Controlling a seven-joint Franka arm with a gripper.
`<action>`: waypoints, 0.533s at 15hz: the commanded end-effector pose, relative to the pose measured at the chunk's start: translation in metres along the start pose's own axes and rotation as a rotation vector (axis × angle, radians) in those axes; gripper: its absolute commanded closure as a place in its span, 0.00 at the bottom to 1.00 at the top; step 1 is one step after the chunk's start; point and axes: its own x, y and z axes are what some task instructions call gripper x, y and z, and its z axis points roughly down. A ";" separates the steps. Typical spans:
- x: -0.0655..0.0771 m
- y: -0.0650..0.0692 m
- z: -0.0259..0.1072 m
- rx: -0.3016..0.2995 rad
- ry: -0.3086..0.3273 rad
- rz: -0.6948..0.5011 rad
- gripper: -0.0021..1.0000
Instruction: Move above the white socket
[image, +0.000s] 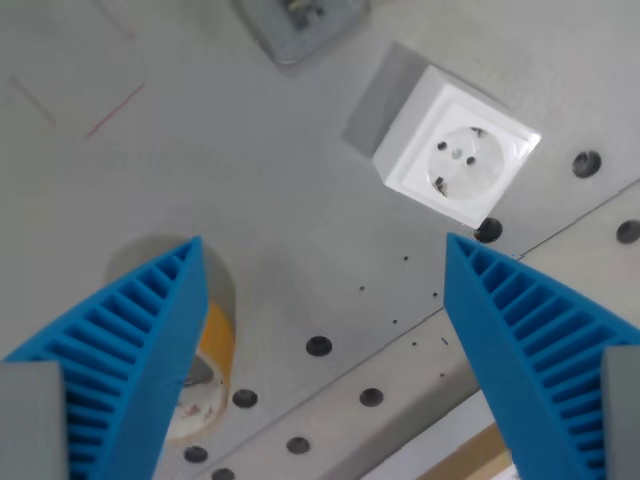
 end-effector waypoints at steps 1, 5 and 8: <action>-0.013 0.021 0.015 0.084 0.148 0.355 0.00; -0.015 0.036 0.036 0.093 0.147 0.452 0.00; -0.016 0.046 0.052 0.092 0.139 0.504 0.00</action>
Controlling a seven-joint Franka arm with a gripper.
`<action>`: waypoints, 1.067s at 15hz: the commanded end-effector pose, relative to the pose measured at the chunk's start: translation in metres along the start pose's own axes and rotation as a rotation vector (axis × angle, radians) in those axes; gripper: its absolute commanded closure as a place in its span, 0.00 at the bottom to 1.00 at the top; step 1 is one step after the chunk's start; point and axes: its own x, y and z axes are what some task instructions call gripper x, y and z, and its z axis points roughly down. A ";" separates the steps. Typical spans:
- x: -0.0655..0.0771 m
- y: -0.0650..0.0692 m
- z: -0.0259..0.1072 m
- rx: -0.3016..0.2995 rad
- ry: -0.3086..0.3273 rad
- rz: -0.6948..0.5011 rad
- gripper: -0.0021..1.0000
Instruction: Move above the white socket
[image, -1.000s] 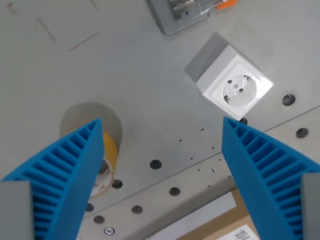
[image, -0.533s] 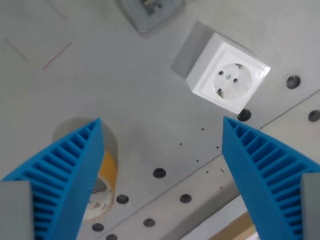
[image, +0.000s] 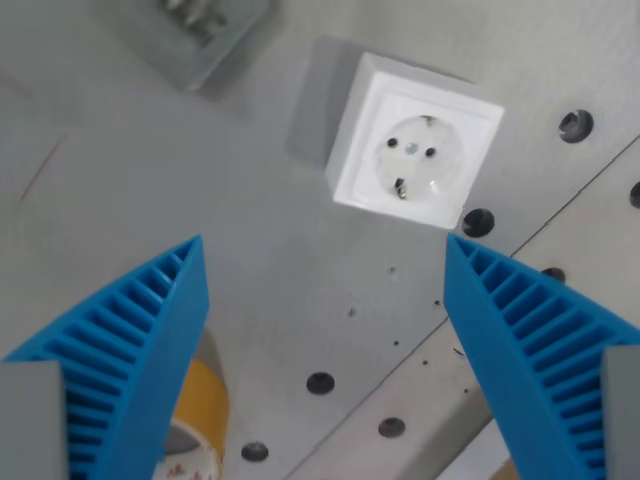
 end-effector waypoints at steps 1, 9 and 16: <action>-0.006 0.019 0.013 0.093 0.120 0.310 0.00; 0.002 0.036 0.045 0.071 0.093 0.403 0.00; 0.006 0.043 0.063 0.068 0.094 0.400 0.00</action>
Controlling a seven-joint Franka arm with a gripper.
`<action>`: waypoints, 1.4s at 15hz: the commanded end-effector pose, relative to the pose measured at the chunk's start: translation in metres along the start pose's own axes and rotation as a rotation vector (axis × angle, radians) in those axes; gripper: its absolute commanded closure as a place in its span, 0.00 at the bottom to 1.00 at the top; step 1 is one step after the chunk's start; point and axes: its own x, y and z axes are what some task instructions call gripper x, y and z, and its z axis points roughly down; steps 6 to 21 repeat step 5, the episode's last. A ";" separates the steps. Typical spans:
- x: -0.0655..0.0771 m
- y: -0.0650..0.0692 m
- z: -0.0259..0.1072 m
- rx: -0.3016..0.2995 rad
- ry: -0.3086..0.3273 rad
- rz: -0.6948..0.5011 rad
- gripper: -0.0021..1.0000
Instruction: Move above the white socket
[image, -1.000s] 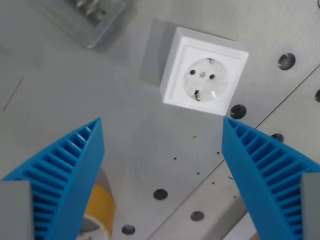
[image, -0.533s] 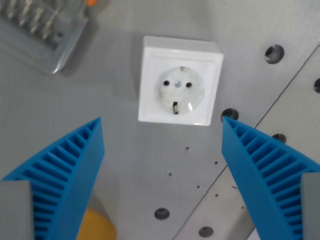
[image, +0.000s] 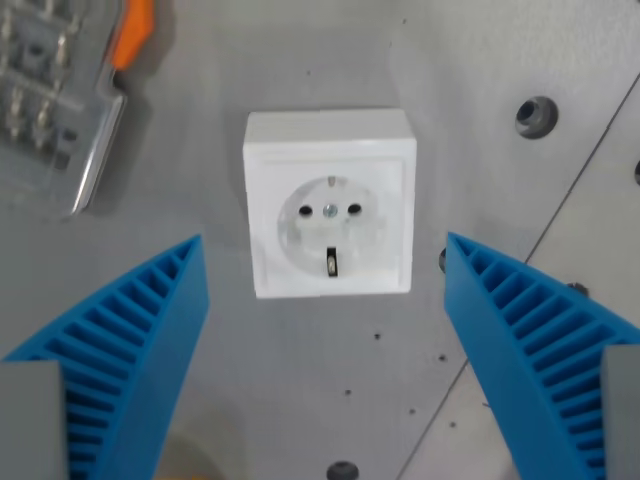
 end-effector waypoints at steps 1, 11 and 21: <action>0.000 0.007 0.008 0.062 0.075 0.116 0.00; 0.000 0.011 0.010 0.067 0.080 0.090 0.00; 0.000 0.011 0.010 0.067 0.080 0.090 0.00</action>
